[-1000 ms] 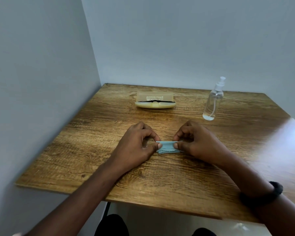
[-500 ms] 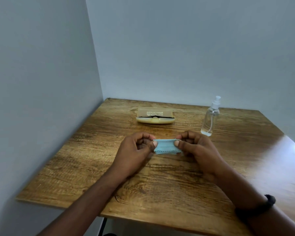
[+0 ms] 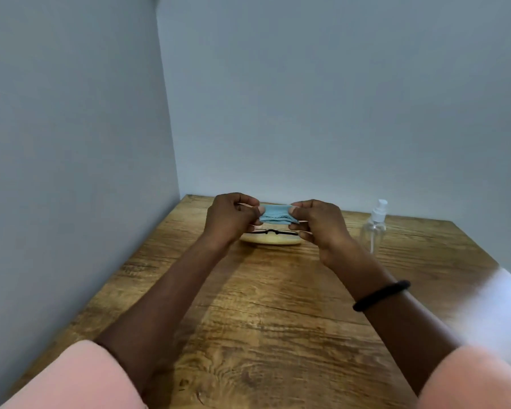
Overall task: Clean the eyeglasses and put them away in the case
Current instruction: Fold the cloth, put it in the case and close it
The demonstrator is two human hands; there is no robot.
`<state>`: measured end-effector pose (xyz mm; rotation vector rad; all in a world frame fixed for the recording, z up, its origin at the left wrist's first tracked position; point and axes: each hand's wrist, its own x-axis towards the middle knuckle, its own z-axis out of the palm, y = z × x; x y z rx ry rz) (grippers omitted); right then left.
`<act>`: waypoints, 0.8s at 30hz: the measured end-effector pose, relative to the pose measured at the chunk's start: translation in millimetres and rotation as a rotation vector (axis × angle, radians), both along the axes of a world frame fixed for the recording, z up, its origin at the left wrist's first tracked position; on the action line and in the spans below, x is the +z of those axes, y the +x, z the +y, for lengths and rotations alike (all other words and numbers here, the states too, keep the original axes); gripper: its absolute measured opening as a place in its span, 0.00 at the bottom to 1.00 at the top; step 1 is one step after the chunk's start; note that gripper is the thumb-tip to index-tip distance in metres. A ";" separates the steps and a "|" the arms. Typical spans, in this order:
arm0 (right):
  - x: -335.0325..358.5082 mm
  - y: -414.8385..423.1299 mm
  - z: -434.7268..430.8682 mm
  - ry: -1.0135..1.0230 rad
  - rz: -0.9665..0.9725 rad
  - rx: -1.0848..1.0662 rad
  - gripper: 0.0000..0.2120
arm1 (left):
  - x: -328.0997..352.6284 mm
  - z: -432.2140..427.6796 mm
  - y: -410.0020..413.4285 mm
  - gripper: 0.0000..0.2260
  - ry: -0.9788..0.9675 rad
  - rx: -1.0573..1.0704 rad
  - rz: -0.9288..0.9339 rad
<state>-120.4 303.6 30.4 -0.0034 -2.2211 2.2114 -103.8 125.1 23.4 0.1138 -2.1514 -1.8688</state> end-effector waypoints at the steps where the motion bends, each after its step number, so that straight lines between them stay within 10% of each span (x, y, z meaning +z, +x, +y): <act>1: 1.5 -8.5 -2.2 0.029 0.007 -0.016 0.03 | -0.2 -1.3 -6.5 0.05 -0.016 0.011 -0.006; 24: -35.3 -49.9 -9.8 0.682 0.199 -0.110 0.05 | -25.8 2.2 -42.1 0.04 -0.580 0.097 -0.049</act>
